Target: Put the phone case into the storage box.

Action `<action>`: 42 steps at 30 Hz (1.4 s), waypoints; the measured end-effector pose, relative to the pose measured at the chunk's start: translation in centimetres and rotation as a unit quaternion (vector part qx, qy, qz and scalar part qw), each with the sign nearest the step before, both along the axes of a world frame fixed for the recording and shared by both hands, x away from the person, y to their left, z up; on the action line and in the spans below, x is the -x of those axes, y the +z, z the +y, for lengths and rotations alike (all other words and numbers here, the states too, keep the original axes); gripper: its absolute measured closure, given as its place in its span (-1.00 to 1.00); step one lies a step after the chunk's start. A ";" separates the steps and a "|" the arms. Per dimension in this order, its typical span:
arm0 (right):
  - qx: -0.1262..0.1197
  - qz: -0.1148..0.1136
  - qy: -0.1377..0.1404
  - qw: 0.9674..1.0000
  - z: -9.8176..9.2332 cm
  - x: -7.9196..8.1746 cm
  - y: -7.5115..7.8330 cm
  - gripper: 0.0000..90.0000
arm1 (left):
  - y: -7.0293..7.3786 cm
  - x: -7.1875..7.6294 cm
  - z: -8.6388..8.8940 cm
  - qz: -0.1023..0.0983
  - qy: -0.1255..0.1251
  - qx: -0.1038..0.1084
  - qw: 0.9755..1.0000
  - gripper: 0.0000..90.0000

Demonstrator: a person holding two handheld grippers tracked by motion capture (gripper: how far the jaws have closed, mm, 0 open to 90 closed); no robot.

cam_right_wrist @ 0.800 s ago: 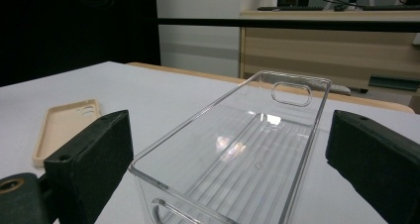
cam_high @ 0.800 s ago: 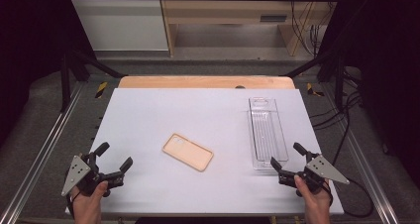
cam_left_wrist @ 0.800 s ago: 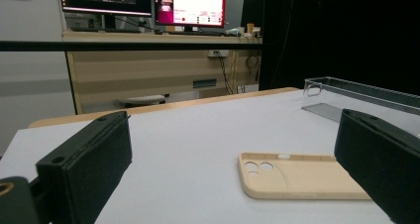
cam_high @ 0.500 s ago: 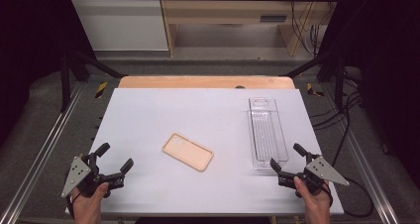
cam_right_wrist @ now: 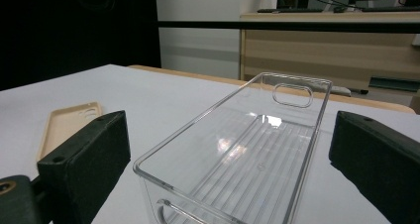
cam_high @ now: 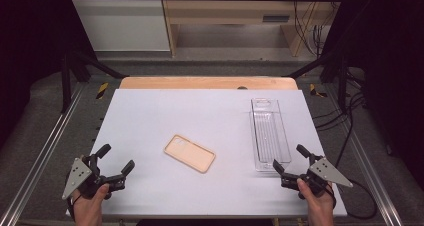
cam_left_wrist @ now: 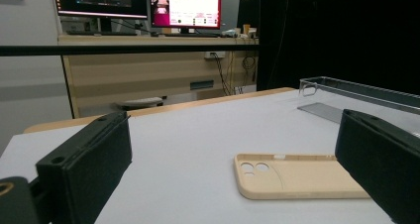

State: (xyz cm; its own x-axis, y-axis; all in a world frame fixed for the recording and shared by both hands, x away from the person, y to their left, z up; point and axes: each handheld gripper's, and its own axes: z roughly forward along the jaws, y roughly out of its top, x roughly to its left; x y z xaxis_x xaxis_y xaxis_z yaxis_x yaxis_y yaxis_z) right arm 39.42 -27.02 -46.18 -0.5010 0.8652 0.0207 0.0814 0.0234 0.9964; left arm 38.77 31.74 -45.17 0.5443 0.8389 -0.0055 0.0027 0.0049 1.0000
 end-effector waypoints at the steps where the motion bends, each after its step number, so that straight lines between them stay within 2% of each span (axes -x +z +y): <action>1: -0.004 0.000 -0.002 1.000 0.0 0.0 0.1 -0.94 | 0.0 0.0 0.0 0.001 0.000 -0.001 1.000 -0.99; 3: -0.004 -0.002 -0.004 1.000 0.2 0.1 0.5 -0.94 | -0.1 0.0 0.0 0.002 0.001 -0.001 1.000 -0.99; 7: 0.025 0.002 -0.014 1.000 1.1 0.4 2.1 -0.93 | -0.1 0.0 -0.1 0.004 -0.001 -0.001 1.000 -0.99; 15: 0.069 0.011 0.008 0.998 4.1 0.5 5.1 -0.92 | -0.1 0.0 -0.2 0.005 -0.003 -0.004 1.000 -0.99; 18: 0.094 0.013 0.010 0.995 5.6 0.4 6.3 -0.89 | -0.1 0.0 -0.2 0.004 -0.005 -0.003 1.000 -0.98; 21: 0.108 0.021 0.025 0.994 7.3 0.0 7.4 -0.87 | 0.0 0.0 -0.2 0.004 -0.008 -0.002 1.000 -0.98; 24: 0.108 0.032 0.042 0.993 9.0 -0.5 8.3 -0.86 | 0.0 0.0 -0.3 0.005 -0.009 -0.003 1.000 -0.98; 25: 0.107 0.038 0.044 0.993 9.5 -0.8 8.5 -0.86 | 0.0 0.0 -0.2 0.004 -0.009 -0.003 1.000 -0.98; 26: 0.113 0.053 0.048 0.991 10.5 -1.4 8.9 -0.85 | 0.0 0.0 -0.2 0.005 -0.009 -0.002 1.000 -0.98; 27: 0.113 0.053 0.048 0.991 10.5 -1.4 8.9 -0.85 | 0.0 0.0 -0.2 0.005 -0.009 -0.001 1.000 -0.98; 28: 0.118 0.057 0.054 0.990 11.5 -2.0 9.2 -0.85 | 0.0 0.0 -0.3 0.006 -0.009 -0.001 1.000 -0.98; 33: 0.130 0.066 0.066 0.987 13.4 -3.2 9.6 -0.85 | 0.1 -0.1 -0.2 0.005 -0.012 0.005 1.000 -0.98; 34: 0.131 0.075 0.069 0.986 14.3 -3.8 9.7 -0.85 | 0.3 -0.2 -0.1 0.003 -0.012 0.009 1.000 -0.98; 38: 0.130 0.088 0.078 0.985 15.2 -4.7 9.6 -0.85 | 0.4 -0.1 0.0 0.000 -0.009 0.015 1.000 -0.98; 42: 0.132 0.105 0.084 0.982 16.3 -6.0 9.2 -0.85 | 0.4 -0.2 0.1 0.002 -0.006 0.010 1.000 -0.98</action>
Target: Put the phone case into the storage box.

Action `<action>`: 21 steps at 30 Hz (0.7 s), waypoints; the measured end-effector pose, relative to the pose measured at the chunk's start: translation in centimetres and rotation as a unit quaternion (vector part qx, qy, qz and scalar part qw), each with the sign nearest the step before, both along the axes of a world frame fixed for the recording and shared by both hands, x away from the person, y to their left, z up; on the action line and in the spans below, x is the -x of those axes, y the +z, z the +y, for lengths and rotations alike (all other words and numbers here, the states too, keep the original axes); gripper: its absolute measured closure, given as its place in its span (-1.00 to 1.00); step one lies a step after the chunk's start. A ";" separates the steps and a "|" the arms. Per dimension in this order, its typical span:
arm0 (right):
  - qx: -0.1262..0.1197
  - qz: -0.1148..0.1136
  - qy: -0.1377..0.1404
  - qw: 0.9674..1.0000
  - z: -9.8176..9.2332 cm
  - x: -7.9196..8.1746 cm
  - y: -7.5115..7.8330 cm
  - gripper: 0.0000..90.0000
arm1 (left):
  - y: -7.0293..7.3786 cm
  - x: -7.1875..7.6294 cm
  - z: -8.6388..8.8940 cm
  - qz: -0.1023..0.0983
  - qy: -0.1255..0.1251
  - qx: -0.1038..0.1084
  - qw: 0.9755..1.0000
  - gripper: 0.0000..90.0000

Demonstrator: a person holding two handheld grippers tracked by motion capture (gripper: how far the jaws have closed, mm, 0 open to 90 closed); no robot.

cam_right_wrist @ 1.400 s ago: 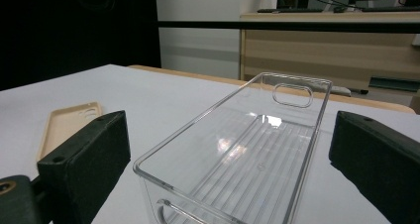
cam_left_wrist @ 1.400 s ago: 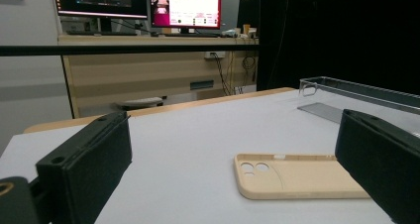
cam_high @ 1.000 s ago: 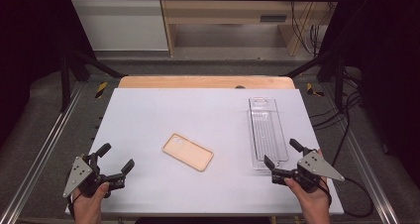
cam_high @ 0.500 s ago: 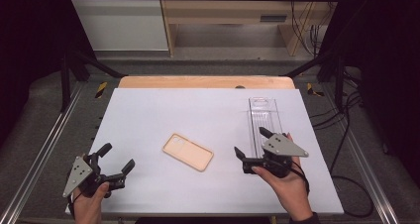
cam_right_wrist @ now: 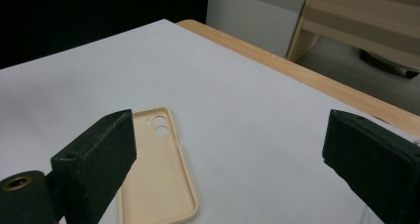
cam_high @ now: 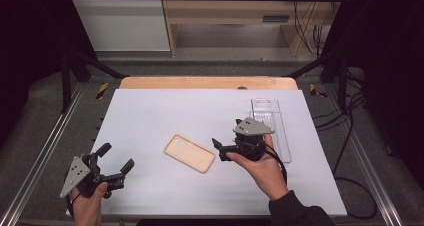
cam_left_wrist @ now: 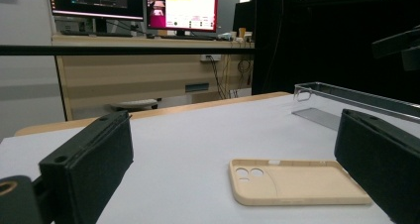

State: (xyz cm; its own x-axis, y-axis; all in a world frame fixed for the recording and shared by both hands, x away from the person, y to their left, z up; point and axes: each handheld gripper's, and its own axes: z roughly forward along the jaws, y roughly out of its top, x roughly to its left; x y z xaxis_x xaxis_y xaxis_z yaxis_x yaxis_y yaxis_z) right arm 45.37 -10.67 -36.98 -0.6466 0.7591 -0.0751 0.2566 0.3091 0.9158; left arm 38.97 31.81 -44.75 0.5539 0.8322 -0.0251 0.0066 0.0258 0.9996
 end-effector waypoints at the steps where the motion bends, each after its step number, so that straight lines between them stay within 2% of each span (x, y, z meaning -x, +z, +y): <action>1: 0.000 0.005 0.001 1.000 0.3 -0.3 -0.1 -0.85 | 0.0 0.0 0.0 0.000 0.005 -0.004 1.000 -0.98; 6: 0.010 0.030 -0.006 0.999 1.7 -1.7 -1.2 -0.85 | 0.0 -0.1 -0.1 0.004 0.008 -0.008 1.000 -0.98; 10: 0.025 0.043 0.001 0.999 2.8 -2.1 -2.2 -0.84 | 0.0 -0.1 -0.3 0.005 0.003 -0.010 1.000 -0.98; 15: 0.028 0.060 0.001 0.998 3.7 -2.4 -3.4 -0.83 | -0.1 -0.2 -0.6 0.009 -0.001 -0.017 1.000 -0.98; 21: 0.046 0.103 0.010 0.994 4.8 -2.7 -5.4 -0.70 | -0.1 -0.1 -0.8 0.010 0.000 -0.025 1.000 -0.97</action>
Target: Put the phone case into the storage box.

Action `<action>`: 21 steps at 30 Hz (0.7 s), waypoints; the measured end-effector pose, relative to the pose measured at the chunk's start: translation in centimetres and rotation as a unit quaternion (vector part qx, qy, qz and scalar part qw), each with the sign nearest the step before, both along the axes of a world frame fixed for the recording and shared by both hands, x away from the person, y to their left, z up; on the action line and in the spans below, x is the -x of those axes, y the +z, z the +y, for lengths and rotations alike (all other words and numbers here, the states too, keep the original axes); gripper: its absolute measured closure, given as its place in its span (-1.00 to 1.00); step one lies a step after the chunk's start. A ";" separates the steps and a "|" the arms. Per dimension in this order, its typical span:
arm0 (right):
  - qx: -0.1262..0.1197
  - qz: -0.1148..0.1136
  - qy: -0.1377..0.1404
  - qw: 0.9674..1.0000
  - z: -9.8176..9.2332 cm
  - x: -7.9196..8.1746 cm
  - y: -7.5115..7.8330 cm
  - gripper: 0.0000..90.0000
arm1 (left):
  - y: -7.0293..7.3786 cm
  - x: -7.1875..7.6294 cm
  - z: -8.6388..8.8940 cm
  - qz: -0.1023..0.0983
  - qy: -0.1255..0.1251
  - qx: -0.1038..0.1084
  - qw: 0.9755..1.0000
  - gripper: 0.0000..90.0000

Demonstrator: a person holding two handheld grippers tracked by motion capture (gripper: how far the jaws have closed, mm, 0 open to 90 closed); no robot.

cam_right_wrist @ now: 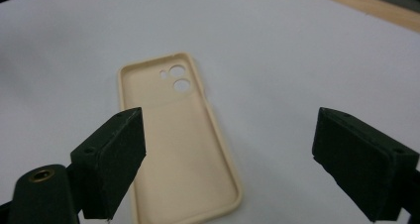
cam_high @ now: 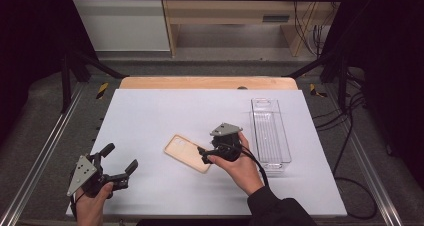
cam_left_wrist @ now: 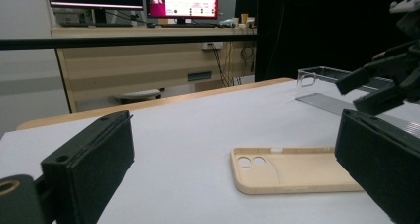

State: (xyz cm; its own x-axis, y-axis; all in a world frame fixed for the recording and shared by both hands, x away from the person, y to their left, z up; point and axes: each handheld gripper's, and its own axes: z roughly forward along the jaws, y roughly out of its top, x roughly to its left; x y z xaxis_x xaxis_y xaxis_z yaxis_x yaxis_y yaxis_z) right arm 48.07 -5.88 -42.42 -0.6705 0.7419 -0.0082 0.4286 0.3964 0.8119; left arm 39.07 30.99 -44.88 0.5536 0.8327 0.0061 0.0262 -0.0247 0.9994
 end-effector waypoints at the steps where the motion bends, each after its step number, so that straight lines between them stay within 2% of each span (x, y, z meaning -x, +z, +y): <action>1: 0.010 0.008 0.005 1.000 0.3 0.1 -0.6 -0.65 | 0.0 0.1 0.0 -0.001 0.000 -0.003 1.000 -0.97; 3: 0.013 0.011 0.007 1.000 0.5 0.1 -0.8 -0.62 | 0.0 0.1 0.1 0.000 0.005 -0.012 1.000 -0.97; 7: 0.019 0.023 0.018 0.999 1.1 0.1 -1.4 -0.44 | -0.2 0.0 0.4 0.006 0.011 -0.004 1.000 -0.97; 8: 0.022 0.026 0.021 0.999 1.2 0.0 -1.5 -0.32 | -0.2 0.0 0.4 0.006 0.012 -0.003 1.000 -0.97; 9: 0.030 0.035 0.031 0.998 1.5 -0.2 -1.7 -0.10 | -0.2 0.1 0.3 0.006 0.011 -0.004 1.000 -0.97; 10: 0.030 0.035 0.031 0.998 1.5 -0.2 -1.7 -0.10 | -0.2 0.1 0.3 0.006 0.011 -0.004 1.000 -0.96; 13: 0.048 0.050 0.036 0.997 1.7 -0.6 -2.3 0.18 | -0.3 0.2 0.2 0.015 0.010 -0.011 1.000 -0.95; 16: 0.062 0.063 0.041 0.995 1.8 -0.8 -2.8 0.42 | -0.4 0.2 0.2 0.015 0.015 -0.014 1.000 -0.94; 17: 0.073 0.070 0.044 0.994 1.9 -0.9 -3.1 0.57 | -0.2 0.2 0.2 0.012 0.015 -0.014 1.000 -0.94; 18: 0.073 0.070 0.044 0.994 1.9 -0.9 -3.1 0.57 | -0.1 0.2 0.3 0.007 0.014 -0.010 1.000 -0.94; 19: 0.077 0.078 0.048 0.993 2.0 -0.9 -3.3 0.71 | -0.1 0.2 0.3 0.005 0.013 -0.003 1.000 -0.94; 21: 0.078 0.082 0.051 0.992 2.0 -0.8 -3.4 0.78 | -0.2 0.2 0.3 0.008 0.012 -0.001 1.000 -0.94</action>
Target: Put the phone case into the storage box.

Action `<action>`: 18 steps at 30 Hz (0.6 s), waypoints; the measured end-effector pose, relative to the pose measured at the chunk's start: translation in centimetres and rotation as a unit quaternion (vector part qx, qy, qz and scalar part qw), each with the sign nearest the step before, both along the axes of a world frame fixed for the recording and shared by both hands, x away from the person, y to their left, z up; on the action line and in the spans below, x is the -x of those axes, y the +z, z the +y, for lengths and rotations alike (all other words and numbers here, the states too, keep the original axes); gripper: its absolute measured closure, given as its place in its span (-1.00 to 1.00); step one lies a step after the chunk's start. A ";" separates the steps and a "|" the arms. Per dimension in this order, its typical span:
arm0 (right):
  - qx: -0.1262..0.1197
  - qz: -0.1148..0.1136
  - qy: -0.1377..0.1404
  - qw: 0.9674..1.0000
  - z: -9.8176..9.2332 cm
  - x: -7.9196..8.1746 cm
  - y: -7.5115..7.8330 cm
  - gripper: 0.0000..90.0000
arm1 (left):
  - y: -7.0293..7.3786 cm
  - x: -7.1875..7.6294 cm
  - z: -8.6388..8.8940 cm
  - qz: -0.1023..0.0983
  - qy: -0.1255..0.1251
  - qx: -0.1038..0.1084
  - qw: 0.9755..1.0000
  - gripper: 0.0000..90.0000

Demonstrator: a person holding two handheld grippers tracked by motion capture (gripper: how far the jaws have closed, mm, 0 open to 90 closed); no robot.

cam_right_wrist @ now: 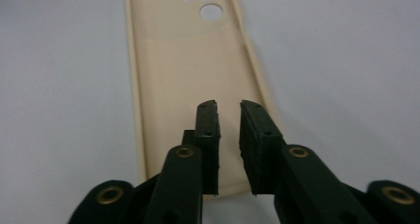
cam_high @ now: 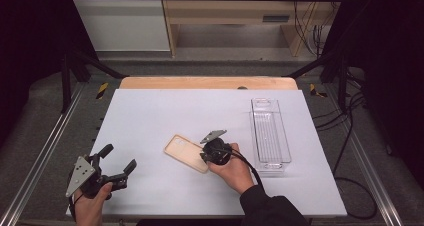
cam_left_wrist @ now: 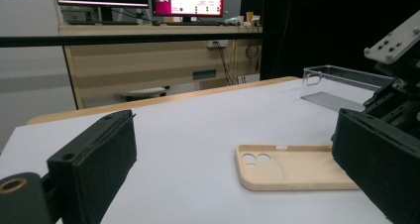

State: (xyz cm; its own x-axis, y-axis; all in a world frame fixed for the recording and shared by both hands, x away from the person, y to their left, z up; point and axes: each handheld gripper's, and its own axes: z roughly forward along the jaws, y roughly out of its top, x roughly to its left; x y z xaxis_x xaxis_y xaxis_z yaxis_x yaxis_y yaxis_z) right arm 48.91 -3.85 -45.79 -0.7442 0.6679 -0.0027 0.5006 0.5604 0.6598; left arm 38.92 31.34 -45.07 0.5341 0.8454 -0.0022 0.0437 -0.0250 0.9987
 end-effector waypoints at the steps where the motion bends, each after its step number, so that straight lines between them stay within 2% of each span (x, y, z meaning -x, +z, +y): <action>1: 0.002 0.005 0.002 1.000 0.0 0.0 -0.2 0.84 | -0.1 0.0 0.0 0.001 0.001 0.003 1.000 -0.94; 7: 0.030 0.029 0.006 0.999 0.3 0.2 -0.8 0.97 | -0.1 0.1 -0.1 0.003 -0.001 0.004 1.000 -0.93; 15: 0.034 0.060 0.007 0.998 -0.2 0.8 -0.5 1.00 | -0.2 0.0 -0.2 0.006 -0.005 0.002 1.000 -0.93; 18: 0.039 0.064 0.008 0.997 -0.5 1.2 -0.4 1.00 | -0.2 0.0 -0.2 0.006 -0.005 0.004 1.000 -0.93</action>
